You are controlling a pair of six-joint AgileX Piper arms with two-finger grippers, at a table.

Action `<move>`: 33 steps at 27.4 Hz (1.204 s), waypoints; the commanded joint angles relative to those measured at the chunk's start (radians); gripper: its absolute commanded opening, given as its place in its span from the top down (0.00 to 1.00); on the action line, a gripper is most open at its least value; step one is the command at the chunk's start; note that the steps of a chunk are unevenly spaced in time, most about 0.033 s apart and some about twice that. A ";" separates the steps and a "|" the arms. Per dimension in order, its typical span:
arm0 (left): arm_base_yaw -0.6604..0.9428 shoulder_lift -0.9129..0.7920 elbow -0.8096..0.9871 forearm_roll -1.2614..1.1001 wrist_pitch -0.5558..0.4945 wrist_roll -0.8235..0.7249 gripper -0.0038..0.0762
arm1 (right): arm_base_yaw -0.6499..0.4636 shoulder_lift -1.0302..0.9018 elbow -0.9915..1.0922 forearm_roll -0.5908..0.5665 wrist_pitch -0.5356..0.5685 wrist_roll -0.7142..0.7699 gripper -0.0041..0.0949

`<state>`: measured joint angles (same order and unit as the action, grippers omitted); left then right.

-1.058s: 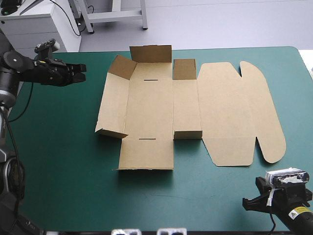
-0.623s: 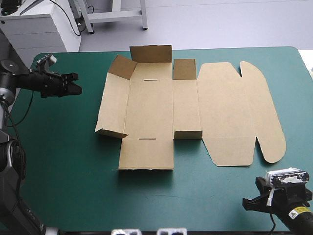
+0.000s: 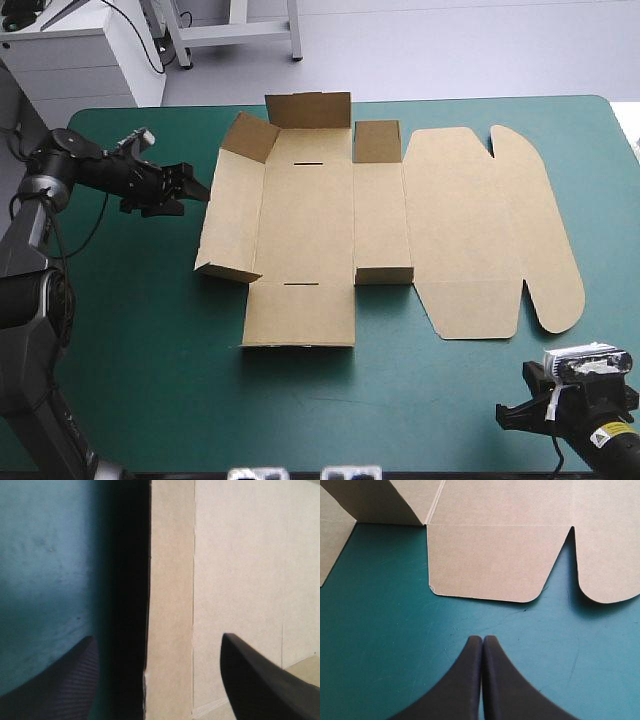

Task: Fold the box

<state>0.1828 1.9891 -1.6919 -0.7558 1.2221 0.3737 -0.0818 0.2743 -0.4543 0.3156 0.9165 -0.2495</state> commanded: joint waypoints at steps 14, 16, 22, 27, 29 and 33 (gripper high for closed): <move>-0.160 0.039 0.013 -0.019 0.056 -0.009 0.34 | 0.003 0.009 -0.026 0.015 -0.060 0.001 0.98; -0.174 0.043 0.024 -0.023 0.053 -0.011 0.34 | 0.003 0.009 -0.026 0.015 -0.060 0.001 0.98; -0.211 0.050 0.025 -0.028 0.008 -0.051 0.37 | 0.003 0.009 -0.026 0.015 -0.060 0.001 0.98; -0.238 0.050 0.025 -0.020 -0.046 -0.063 0.62 | 0.003 0.009 -0.026 0.015 -0.060 0.003 0.98; -0.246 0.050 0.025 -0.020 -0.056 -0.063 0.75 | 0.003 0.009 -0.026 0.015 -0.060 0.003 0.98; -0.246 0.045 0.022 -0.011 -0.091 -0.061 0.96 | 0.003 0.009 -0.026 0.015 -0.060 0.003 0.98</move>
<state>-0.0558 2.0968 -1.6503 -0.7369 1.1549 0.3198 -0.0818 0.2743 -0.4533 0.3156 0.9165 -0.2431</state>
